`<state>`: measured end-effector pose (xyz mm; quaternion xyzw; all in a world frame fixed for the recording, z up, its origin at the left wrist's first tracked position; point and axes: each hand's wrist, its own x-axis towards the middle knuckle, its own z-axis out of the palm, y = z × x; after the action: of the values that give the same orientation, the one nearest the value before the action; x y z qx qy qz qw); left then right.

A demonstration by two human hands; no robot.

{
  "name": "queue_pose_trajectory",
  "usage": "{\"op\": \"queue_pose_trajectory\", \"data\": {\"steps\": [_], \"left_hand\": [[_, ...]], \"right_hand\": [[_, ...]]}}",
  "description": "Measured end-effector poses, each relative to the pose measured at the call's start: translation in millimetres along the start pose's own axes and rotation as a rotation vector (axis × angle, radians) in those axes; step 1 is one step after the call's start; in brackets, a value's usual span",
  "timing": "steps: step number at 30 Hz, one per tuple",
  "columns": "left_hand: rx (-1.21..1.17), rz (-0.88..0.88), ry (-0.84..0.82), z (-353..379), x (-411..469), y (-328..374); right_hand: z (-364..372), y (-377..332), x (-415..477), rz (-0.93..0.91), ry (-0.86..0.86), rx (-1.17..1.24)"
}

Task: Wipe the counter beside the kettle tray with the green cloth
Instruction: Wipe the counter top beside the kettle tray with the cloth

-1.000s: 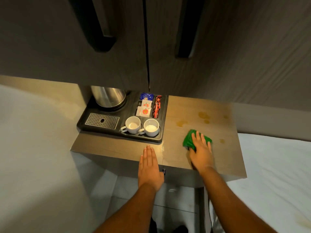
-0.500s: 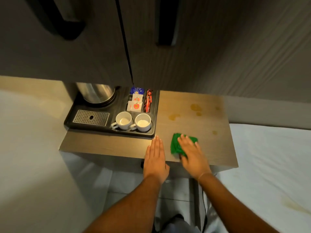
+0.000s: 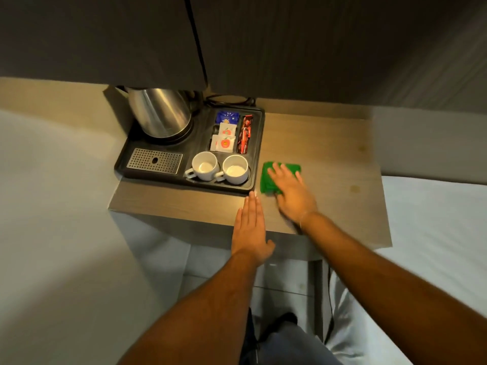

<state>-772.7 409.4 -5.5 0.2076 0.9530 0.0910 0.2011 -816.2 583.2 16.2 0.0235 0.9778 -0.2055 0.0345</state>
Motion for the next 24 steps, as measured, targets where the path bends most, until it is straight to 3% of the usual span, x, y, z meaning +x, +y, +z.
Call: {"op": "queue_pose_trajectory", "data": {"steps": [4,7,18,21,24], "left_hand": [[-0.046,-0.025,0.055,8.3,-2.8,13.8],[-0.031,-0.063,0.049,10.4,-0.7,24.2],[-0.035,-0.085,-0.080,4.0,9.5,20.6],[-0.035,-0.069,-0.100,4.2,11.1,16.9],[-0.028,-0.062,-0.128,2.1,11.7,16.6]], "right_hand": [[20.7,11.6,-81.8,-0.125,-0.059,-0.014],[20.9,22.2,-90.4,-0.157,-0.079,-0.034],[-27.3,9.7,111.6,0.102,0.031,-0.029],[-43.9,34.8,134.2,0.057,-0.006,-0.081],[-65.5,83.8,129.1,0.174,0.016,-0.095]]}}
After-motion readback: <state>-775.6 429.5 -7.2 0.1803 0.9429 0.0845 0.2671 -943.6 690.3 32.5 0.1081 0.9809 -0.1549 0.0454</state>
